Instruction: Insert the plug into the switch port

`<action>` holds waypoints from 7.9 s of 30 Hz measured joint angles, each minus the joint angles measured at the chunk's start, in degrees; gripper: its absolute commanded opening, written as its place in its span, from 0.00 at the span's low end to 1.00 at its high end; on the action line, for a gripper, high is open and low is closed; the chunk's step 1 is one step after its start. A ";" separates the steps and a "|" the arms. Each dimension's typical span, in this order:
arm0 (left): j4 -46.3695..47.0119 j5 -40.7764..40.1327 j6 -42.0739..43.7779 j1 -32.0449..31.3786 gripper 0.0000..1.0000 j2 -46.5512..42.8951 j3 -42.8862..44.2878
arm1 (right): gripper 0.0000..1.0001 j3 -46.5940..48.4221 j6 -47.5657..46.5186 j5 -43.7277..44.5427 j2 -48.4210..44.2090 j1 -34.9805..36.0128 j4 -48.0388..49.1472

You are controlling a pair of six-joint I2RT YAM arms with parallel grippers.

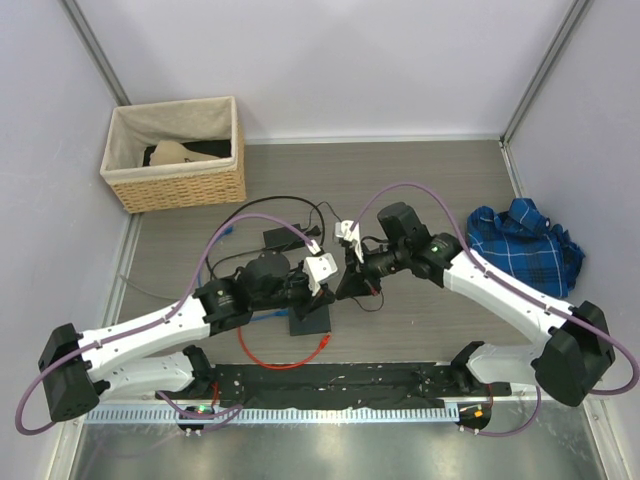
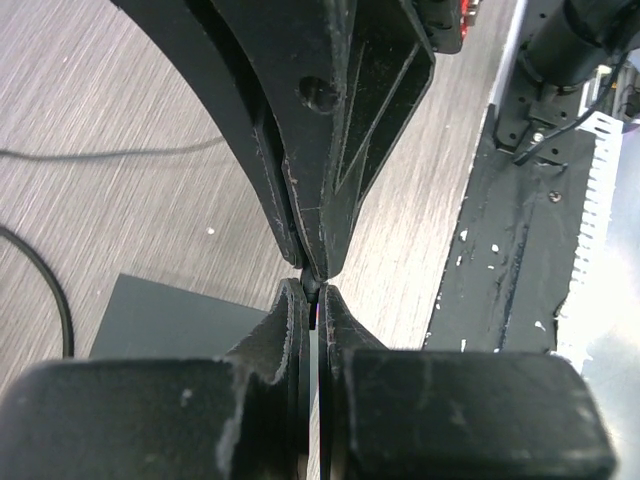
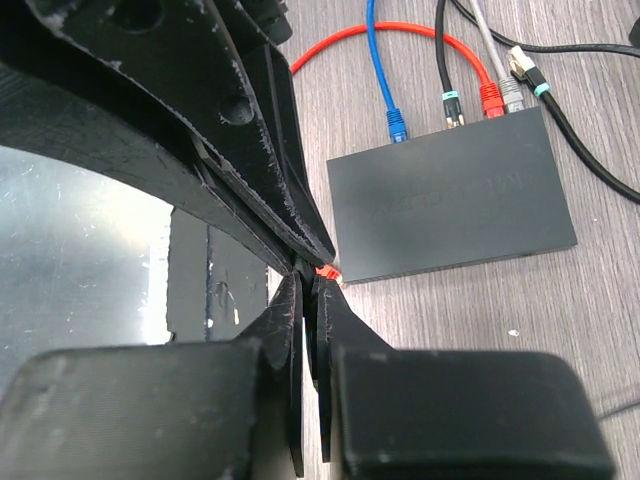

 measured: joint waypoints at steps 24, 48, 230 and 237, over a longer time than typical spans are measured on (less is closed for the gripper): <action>-10.10 -39.43 -31.12 1.66 1.00 0.70 -2.12 | 0.01 -12.87 17.57 17.51 9.62 -2.38 18.91; -15.02 -40.19 -42.97 5.49 1.00 18.69 0.46 | 0.01 -18.93 35.52 19.41 18.69 11.17 43.52; -14.27 -39.63 -44.87 7.19 1.00 22.29 0.90 | 0.01 -18.86 26.99 14.19 29.07 0.92 59.58; -12.72 -38.38 -43.17 7.23 1.00 21.51 -0.13 | 0.01 -16.83 24.74 12.46 30.93 0.85 58.60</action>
